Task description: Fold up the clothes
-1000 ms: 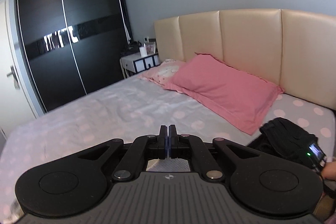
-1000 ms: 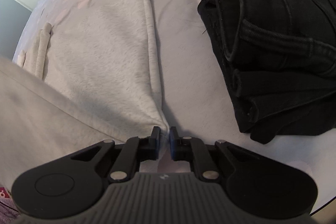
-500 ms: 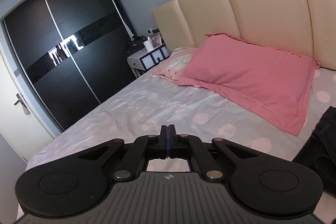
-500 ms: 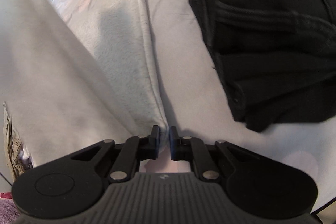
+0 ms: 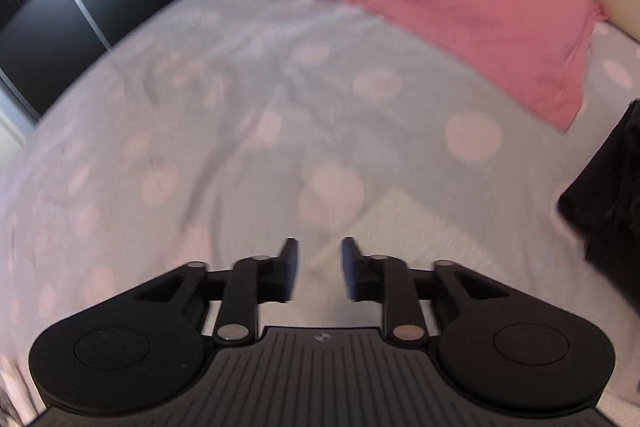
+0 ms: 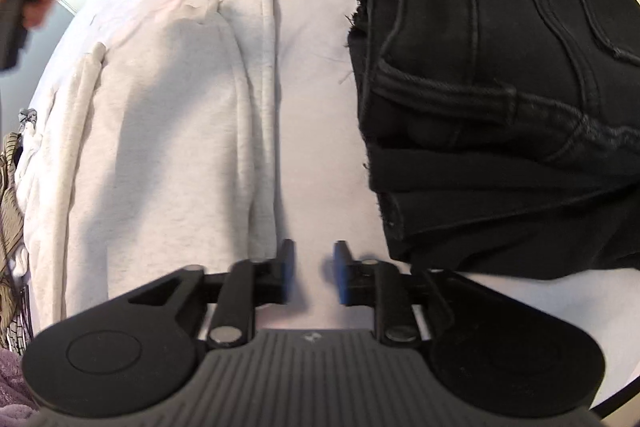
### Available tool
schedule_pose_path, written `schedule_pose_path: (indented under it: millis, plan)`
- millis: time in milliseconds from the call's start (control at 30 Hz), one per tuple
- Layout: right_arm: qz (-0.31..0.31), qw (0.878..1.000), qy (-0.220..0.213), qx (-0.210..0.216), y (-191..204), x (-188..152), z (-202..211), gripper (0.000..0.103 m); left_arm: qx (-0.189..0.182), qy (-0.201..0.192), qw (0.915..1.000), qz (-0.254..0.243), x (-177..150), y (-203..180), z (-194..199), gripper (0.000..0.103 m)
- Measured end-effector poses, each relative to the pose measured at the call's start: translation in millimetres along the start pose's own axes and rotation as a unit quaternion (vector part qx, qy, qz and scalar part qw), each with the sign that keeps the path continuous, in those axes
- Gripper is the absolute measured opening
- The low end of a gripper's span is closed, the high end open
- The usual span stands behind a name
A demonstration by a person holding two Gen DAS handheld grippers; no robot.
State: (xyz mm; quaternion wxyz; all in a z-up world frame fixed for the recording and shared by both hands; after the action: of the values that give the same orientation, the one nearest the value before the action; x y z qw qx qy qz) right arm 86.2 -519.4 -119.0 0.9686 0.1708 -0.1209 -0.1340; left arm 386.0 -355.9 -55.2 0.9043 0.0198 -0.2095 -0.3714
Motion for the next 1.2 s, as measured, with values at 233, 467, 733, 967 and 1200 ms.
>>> schedule_pose_path:
  millis: [233,467,733,967,1200]
  plan:
    - [-0.069,0.996,0.020,0.058,-16.5,2.0,-16.4,0.029,-0.096,0.049,0.9840,0.142,-48.6,44.1,-41.3,0.040]
    - [-0.099,0.982,0.071,0.146,-14.9,-0.2,-42.4,0.030,-0.135,0.046,0.9729,0.182,-57.1,49.5,-48.1,0.045]
    - [-0.032,0.994,0.063,0.083,16.3,11.2,-34.4,0.013,-0.136,0.030,0.9735,0.181,-55.5,39.1,-51.3,0.021]
    - [-0.004,0.996,0.065,0.061,35.5,12.7,-28.5,0.013,-0.120,-0.055,0.9859,0.104,-35.6,15.0,-7.3,0.012]
    - [0.008,0.997,0.063,0.052,37.3,9.1,-17.5,0.012,-0.112,-0.093,0.9873,0.065,-13.8,2.1,10.1,0.012]
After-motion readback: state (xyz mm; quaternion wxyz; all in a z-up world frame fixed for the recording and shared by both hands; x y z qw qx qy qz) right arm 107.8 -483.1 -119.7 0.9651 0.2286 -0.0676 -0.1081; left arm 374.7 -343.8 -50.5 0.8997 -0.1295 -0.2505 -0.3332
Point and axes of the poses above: each gripper's, at about its wrist camera, not at the fingertips, and z roughly against the way its jaws point, y to its left, x to its top, the point moved 1 cm from there along -z, roughly the way its jaws point, and after that the axes turned 9 degrees about y, right-handed, at the moved point
